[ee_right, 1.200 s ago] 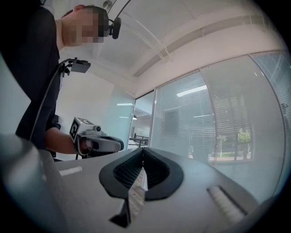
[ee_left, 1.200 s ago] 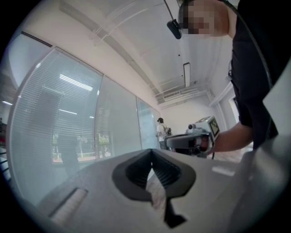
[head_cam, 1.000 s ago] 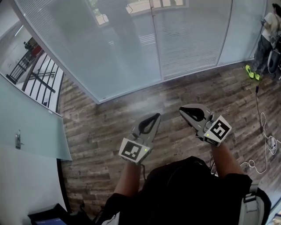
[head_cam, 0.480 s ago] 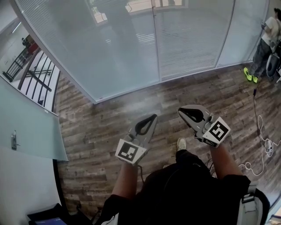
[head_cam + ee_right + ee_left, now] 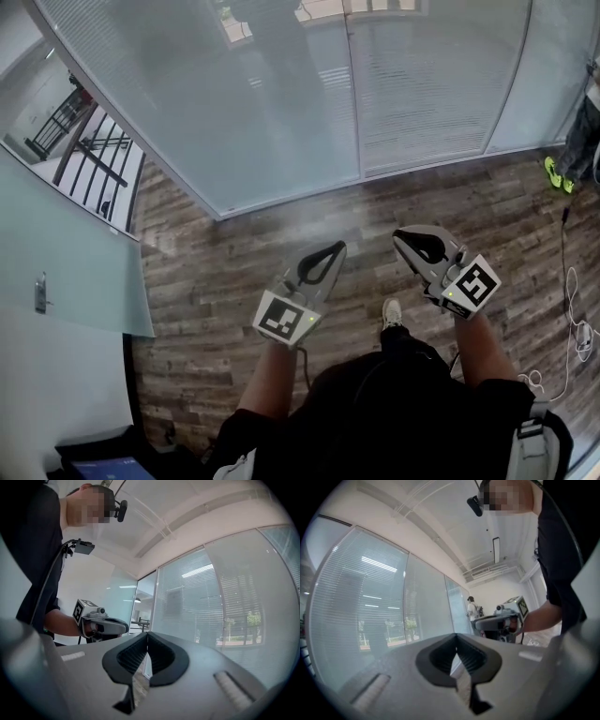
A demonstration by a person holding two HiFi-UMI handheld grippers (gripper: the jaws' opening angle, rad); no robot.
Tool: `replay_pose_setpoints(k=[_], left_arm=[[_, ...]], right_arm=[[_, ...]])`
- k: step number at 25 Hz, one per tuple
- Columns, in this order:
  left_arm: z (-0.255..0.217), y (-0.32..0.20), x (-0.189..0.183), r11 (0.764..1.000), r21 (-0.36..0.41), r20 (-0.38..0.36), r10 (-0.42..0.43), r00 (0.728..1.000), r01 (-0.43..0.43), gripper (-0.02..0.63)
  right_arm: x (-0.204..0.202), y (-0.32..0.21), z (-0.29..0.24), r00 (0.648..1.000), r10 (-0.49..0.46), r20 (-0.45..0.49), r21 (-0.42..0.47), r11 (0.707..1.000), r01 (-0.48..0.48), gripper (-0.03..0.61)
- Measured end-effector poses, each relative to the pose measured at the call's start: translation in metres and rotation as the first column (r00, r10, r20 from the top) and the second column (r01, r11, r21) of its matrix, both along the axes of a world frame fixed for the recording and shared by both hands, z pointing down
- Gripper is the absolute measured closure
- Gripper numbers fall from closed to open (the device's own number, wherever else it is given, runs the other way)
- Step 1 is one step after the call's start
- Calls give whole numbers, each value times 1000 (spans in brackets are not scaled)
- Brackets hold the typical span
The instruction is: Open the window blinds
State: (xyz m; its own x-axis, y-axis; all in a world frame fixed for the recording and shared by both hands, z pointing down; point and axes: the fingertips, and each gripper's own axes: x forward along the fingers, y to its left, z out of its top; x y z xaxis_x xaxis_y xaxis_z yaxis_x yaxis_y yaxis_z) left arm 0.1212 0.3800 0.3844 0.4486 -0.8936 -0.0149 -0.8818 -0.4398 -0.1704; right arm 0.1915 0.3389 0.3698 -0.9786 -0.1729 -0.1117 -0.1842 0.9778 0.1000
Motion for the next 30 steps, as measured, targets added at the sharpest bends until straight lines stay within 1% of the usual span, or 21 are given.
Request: replay_pose_setpoints(k=[4,7,11,15,17,21,25,27,30], left_arm=[[8,-32,-12,999,12,26,-50,998,50,609],[6,-53,-12,998,-11,16,-66,998,66,610],[8,-87,-20,995,27,-15,-93,996,94,609],[3,-114,-15,995,-16,-6,-96,995,96,610],[5,-128,-12,995,-23,-4,-101,995,101,609],[5,-158,-10,993,-26,-7,-112,994,112,609],[4,-184,-13,993,14,10,-118,993,118,609],[1,-196,-9,993,5,11,-120,993,120,609],[3,-209,-6,992,2,14,-126,992,126,609]], right_arm=[[-1,-33,13,999,-29,-35,-21,999,29,572],[-3,-60,9,998,-47,-36,-9,999,46,572],[-9,-94,4,998,-67,-23,-3,998,66,572],[-13,-117,4,995,-95,-24,5,995,95,572],[-11,-130,5,994,-109,-21,5,994,109,572],[-8,-159,11,993,-115,-29,-11,993,115,572],[-8,-183,7,992,-122,-12,9,993,122,572],[-6,-194,6,992,-128,-1,12,992,128,572],[-1,-206,12,991,-135,-16,-4,991,135,572]])
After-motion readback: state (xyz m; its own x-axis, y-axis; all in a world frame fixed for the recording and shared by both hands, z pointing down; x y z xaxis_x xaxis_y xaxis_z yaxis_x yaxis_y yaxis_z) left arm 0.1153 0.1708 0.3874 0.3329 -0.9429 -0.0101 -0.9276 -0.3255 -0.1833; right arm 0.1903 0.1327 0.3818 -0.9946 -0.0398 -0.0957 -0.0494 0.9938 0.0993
